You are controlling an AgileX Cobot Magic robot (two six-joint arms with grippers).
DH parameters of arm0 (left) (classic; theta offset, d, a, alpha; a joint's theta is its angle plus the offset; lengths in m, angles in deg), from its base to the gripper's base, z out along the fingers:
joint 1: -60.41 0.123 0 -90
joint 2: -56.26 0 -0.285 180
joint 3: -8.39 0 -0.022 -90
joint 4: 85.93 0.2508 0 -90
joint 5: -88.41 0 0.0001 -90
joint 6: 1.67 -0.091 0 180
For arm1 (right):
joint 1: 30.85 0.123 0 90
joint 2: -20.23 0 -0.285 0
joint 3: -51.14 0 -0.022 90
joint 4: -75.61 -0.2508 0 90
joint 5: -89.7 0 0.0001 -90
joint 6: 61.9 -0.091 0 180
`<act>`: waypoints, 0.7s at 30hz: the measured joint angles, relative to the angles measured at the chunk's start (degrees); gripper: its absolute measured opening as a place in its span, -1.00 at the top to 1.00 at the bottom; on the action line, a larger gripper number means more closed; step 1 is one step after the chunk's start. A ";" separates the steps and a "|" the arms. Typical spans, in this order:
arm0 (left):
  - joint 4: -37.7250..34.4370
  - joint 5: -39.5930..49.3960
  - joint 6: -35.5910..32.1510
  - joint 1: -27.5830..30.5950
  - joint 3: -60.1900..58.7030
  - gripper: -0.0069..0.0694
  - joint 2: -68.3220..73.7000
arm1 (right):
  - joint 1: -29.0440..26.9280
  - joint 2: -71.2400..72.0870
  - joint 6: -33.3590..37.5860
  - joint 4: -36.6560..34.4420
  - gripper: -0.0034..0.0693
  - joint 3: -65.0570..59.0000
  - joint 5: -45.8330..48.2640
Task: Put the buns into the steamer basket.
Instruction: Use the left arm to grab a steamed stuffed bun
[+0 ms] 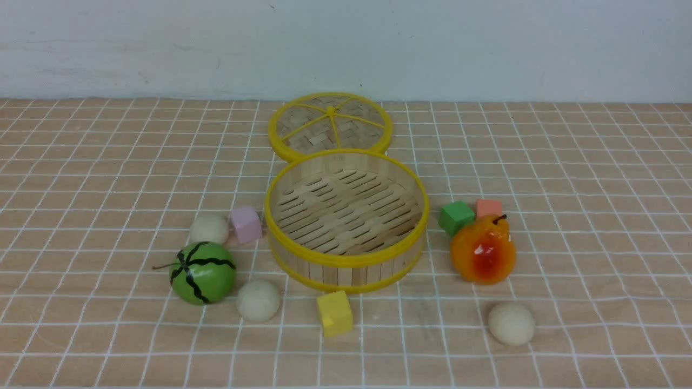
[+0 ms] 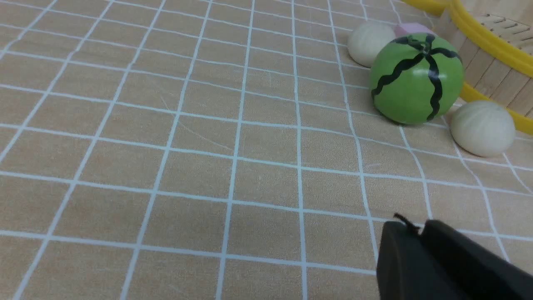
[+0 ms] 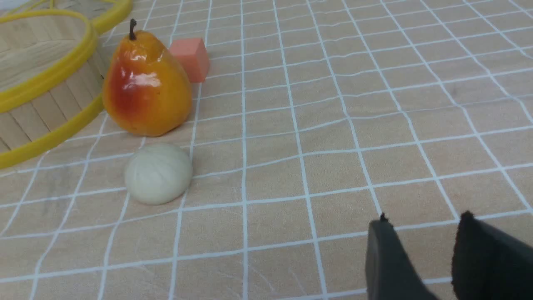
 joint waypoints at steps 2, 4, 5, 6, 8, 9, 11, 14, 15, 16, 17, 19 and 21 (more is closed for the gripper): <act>0.00 0.00 0.00 0.00 0.00 0.65 0.00 | 0.00 0.00 0.00 0.00 0.25 0.00 0.00; 0.00 0.00 0.00 0.00 0.00 0.65 0.00 | 0.00 0.00 0.00 0.00 0.25 0.00 0.00; 0.00 0.00 0.00 0.00 0.00 0.65 0.00 | 0.00 0.00 0.00 0.00 0.25 0.00 0.00; 0.00 0.00 0.00 0.00 0.00 0.64 0.00 | 0.00 0.00 0.00 0.00 0.25 0.00 0.00; 0.00 0.00 0.00 0.00 0.00 0.63 0.00 | 0.00 0.00 0.00 0.00 0.25 0.00 0.00; 0.00 0.00 0.00 0.00 0.00 0.63 0.00 | 0.00 0.00 0.00 0.00 0.25 0.00 0.00; 0.06 0.00 0.00 0.00 0.00 0.63 0.00 | 0.00 0.00 0.00 0.00 0.25 0.00 0.00; 0.06 0.00 0.00 0.00 0.00 0.62 0.00 | 0.00 0.00 0.00 0.00 0.25 0.00 0.00; 0.06 0.00 0.00 0.00 0.00 0.62 0.00 | 0.00 0.00 0.00 0.00 0.25 0.00 0.00; 0.06 -0.12 0.00 0.00 0.00 0.62 0.00 | 0.00 0.00 0.00 0.00 0.25 0.00 0.00; 0.00 -0.17 0.00 0.00 0.00 0.61 0.00 | 0.00 0.00 0.00 0.00 0.25 0.00 0.00; 0.00 -0.31 0.00 0.00 0.00 0.60 0.00 | 0.00 0.00 0.00 0.00 0.25 0.00 0.00; 0.00 -0.66 0.00 0.00 0.00 0.60 0.00 | 0.00 0.00 0.00 0.00 0.25 0.00 0.00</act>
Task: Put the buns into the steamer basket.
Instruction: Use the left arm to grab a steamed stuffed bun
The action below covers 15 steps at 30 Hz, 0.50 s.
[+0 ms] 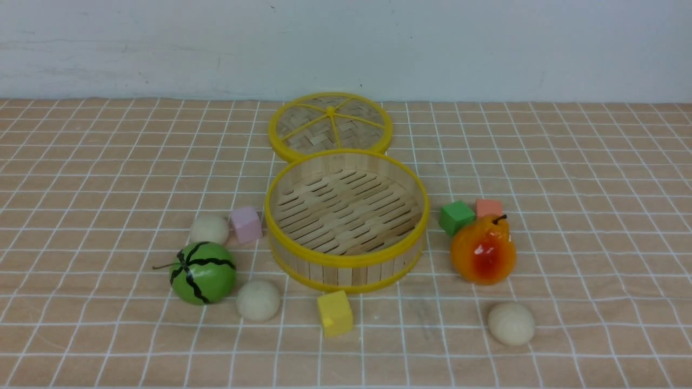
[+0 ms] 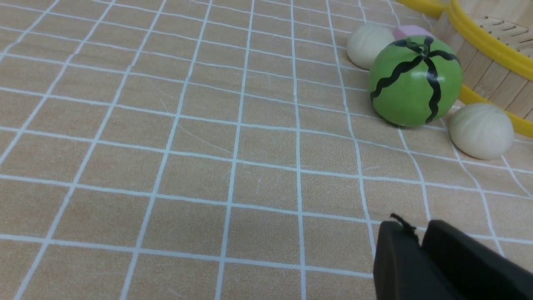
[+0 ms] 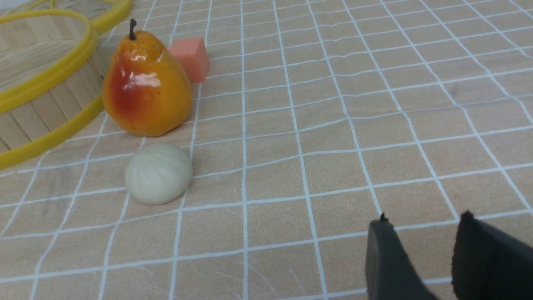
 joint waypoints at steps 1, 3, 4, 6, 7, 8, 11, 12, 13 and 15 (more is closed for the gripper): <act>0.00 -0.08 0.00 0.00 0.00 0.60 0.00 | 0.00 0.00 0.00 0.00 0.25 0.00 0.00; 0.00 -0.35 0.00 0.00 0.00 0.59 0.00 | 0.00 0.00 0.00 0.00 0.25 0.00 0.00; 0.00 -0.47 0.00 0.00 0.00 0.59 0.00 | 0.00 0.00 0.00 0.00 0.25 0.00 0.00; 0.00 -1.27 0.00 0.00 0.00 0.58 0.00 | 0.00 0.00 0.00 0.00 0.25 0.00 0.00; 0.00 -2.13 0.00 0.00 0.00 0.58 0.00 | 0.00 0.00 0.00 0.00 0.25 0.00 0.00; -0.19 -2.92 0.00 0.00 0.00 0.58 0.00 | 0.00 0.00 0.00 0.00 0.25 0.00 0.00; -0.59 -4.50 0.00 0.00 0.00 0.58 0.00 | 0.00 0.00 0.00 0.00 0.25 0.00 0.00; -0.65 -5.54 0.00 0.00 0.00 0.58 0.00 | 0.00 0.00 0.00 0.00 0.25 0.00 0.00; -0.71 -6.14 0.00 0.00 0.00 0.58 0.00 | 0.00 0.00 0.00 0.00 0.25 0.00 0.00; -0.84 -6.97 0.00 0.00 0.00 0.58 0.00 | 0.00 0.00 0.00 0.00 0.25 0.00 0.00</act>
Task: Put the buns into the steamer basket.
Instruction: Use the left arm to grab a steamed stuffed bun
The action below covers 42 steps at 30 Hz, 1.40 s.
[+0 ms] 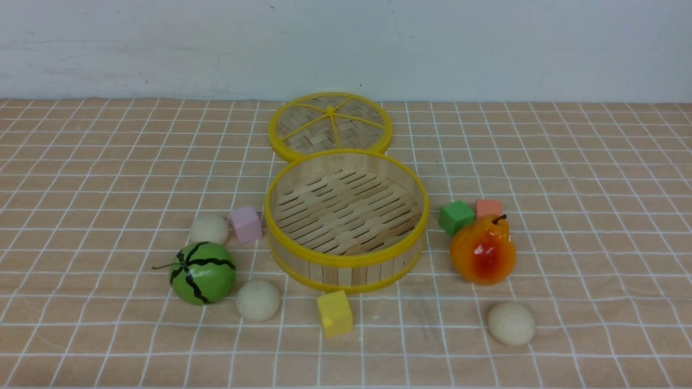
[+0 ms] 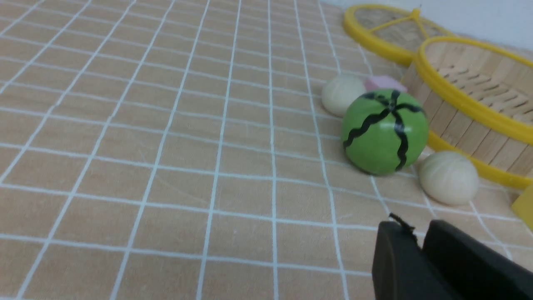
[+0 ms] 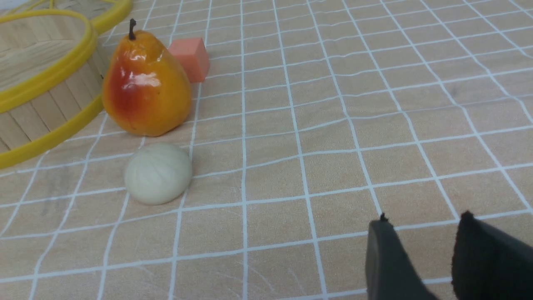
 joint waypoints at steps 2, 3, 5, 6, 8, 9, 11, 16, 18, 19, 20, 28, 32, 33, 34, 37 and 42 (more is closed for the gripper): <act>0.13 -1.28 0.00 0.00 0.00 0.58 0.00 | 0.00 0.00 0.00 0.00 0.25 0.00 0.00; 0.28 -1.72 0.00 0.00 0.00 0.58 0.00 | 0.00 0.00 0.00 0.00 0.25 0.00 0.00; 1.02 -4.31 0.00 0.00 0.00 0.58 0.00 | 0.00 0.00 0.00 0.00 0.25 0.00 0.00; 1.14 -6.25 0.00 0.00 0.00 0.58 0.00 | 0.00 0.00 0.00 0.00 0.25 0.00 0.00; 1.42 -11.52 0.00 0.00 0.00 0.58 0.00 | 0.00 0.00 0.00 0.00 0.25 0.00 0.00; 1.57 -16.02 0.00 0.00 0.00 0.57 0.00 | 0.00 0.00 0.00 0.00 0.25 0.00 0.00; 1.57 -21.02 0.00 0.00 0.00 0.57 0.00 | 0.00 0.00 0.00 0.00 0.25 0.00 0.00; 0.42 -24.45 0.00 0.00 5.54 0.55 0.00 | 0.00 0.00 0.00 0.00 0.25 0.00 0.00; 0.31 -24.28 0.00 0.00 11.50 0.55 0.17 | 0.00 0.00 0.00 0.00 0.25 0.00 0.00; 0.31 -24.28 0.00 0.00 12.17 0.55 0.25 | 0.00 0.00 0.00 0.00 0.25 0.00 0.00; 0.23 -24.23 0.06 0.00 15.80 0.55 1.07 | 0.00 0.00 0.00 0.00 0.25 0.00 0.00; -0.88 -2.73 8.89 0.00 43.79 0.53 17.24 | 0.00 0.00 0.00 0.00 0.25 0.00 0.00; -0.31 14.78 9.92 0.00 48.65 0.52 25.88 | 0.00 0.00 0.00 0.00 0.25 0.00 0.00; 0.35 18.99 9.64 0.00 48.74 0.52 28.75 | 0.00 0.00 0.00 0.00 0.25 0.00 0.00; 0.56 20.94 9.56 0.00 48.74 0.52 30.35 | 0.00 0.00 0.00 0.00 0.25 0.00 0.00; 0.67 24.12 9.41 0.00 48.66 0.51 36.52 | 0.00 0.00 0.00 0.00 0.25 0.00 0.00; -1.71 24.79 8.57 0.00 48.35 0.50 45.44 | 0.00 0.00 0.00 0.00 0.25 0.00 0.00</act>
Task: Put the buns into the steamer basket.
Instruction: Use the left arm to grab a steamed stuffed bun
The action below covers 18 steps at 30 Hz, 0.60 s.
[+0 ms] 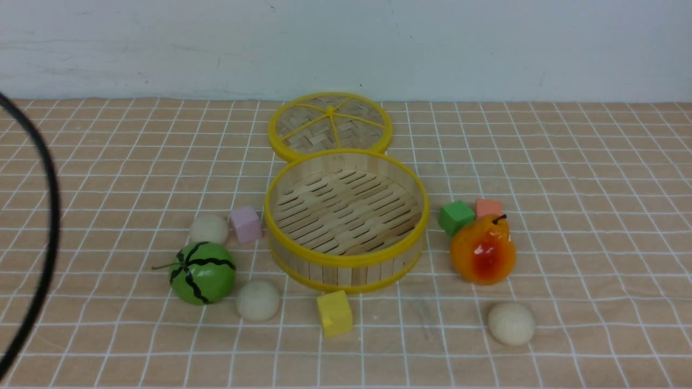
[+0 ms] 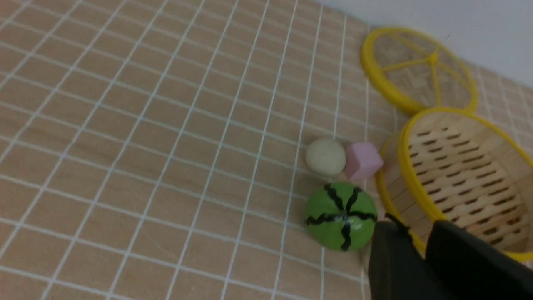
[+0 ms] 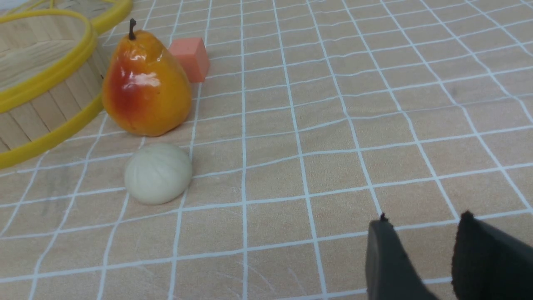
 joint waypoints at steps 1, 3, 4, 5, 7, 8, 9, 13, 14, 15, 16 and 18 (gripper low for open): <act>-1.41 0.16 -1.72 0.00 0.12 0.49 3.29 | 0.00 0.00 0.00 0.00 0.25 0.00 0.00; -3.60 0.90 -5.85 0.00 1.13 0.48 8.29 | 0.00 0.00 0.00 0.00 0.25 0.00 0.00; -4.28 1.29 -7.71 0.00 1.92 0.48 10.33 | 0.00 0.00 0.00 0.00 0.25 0.00 0.00; -6.08 2.44 -10.38 0.00 3.44 0.47 13.36 | 0.00 0.00 0.00 0.00 0.25 0.00 0.00; -7.75 3.78 -13.15 0.00 5.94 0.46 17.35 | 0.00 0.00 0.00 0.00 0.25 0.00 0.00; -8.71 4.26 -14.29 0.00 7.66 0.45 19.84 | 0.00 0.00 0.00 0.00 0.25 0.00 0.00; -9.46 4.76 -15.06 0.00 9.42 0.44 22.35 | 0.00 0.00 0.00 0.00 0.25 0.00 0.00; -10.39 5.41 -18.27 0.00 15.01 0.41 30.71 | 0.00 0.00 0.00 0.00 0.25 0.00 0.00; -10.40 5.78 -19.78 0.00 16.80 0.39 33.39 | 0.00 0.00 0.00 0.00 0.25 0.00 0.00; -10.53 6.77 -22.71 0.00 20.53 0.36 38.74 | 0.00 0.00 0.00 0.00 0.25 0.00 0.00; -10.83 7.41 -24.28 0.00 22.44 0.34 41.27 | 0.00 0.00 0.00 0.00 0.25 0.00 0.00; -11.40 8.31 -26.23 0.00 25.44 0.32 44.96 | 0.00 0.00 0.00 0.00 0.25 0.00 0.00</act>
